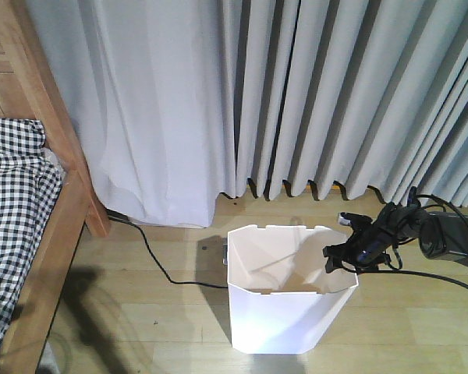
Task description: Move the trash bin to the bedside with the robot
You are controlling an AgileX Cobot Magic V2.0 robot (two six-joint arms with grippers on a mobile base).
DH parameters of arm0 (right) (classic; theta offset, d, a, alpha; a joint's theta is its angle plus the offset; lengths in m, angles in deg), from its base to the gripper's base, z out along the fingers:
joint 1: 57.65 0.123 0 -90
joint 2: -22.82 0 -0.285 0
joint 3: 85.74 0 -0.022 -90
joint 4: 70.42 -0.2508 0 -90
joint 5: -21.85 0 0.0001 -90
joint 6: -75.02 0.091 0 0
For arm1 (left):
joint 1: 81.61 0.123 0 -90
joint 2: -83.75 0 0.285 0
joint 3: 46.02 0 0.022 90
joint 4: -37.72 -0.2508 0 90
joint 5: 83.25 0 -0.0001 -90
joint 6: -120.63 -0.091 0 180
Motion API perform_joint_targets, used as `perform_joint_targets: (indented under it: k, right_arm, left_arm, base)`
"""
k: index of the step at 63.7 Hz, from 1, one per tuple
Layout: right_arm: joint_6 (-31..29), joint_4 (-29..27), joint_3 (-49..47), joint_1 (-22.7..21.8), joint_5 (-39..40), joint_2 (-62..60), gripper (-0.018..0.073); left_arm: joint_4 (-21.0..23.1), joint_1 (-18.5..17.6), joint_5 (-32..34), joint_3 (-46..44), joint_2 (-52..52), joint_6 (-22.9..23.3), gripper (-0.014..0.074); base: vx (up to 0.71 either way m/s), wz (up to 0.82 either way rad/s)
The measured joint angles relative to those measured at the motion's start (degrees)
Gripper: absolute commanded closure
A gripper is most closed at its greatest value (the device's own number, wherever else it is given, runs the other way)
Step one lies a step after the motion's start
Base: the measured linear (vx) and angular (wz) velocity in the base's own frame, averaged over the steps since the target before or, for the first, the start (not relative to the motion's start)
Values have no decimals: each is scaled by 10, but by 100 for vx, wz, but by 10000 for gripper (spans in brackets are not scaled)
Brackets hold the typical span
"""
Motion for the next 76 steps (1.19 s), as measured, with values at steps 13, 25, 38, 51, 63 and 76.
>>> perform_joint_targets:
  k: [13, 25, 38, 51, 63, 76]
  right_arm:
    - [2, -13, 0, 0, -21, 0, 31]
    - [26, -4, 2, -9, -26, -3, 31]
    - [22, 5, 85, -23, 30, -61, 31]
    - [8, -1, 266, -22, 180, -183, 31]
    - [-29, -2, 447, -22, 264, -300, 31]
    - [-42, -2, 617, -22, 332, -484, 31]
  left_arm:
    - [0, 0, 0, 0, 0, 0, 603]
    - [0, 0, 0, 0, 0, 0, 603]
    - [0, 0, 0, 0, 0, 0, 603]
    - [0, 0, 0, 0, 0, 0, 603]
    - [0, 0, 0, 0, 0, 0, 603]
    - [0, 0, 0, 0, 0, 0, 603]
  base:
    - [0, 0]
    - [0, 0]
    - [0, 0]
    - [0, 0]
    - [0, 0]
    - [0, 0]
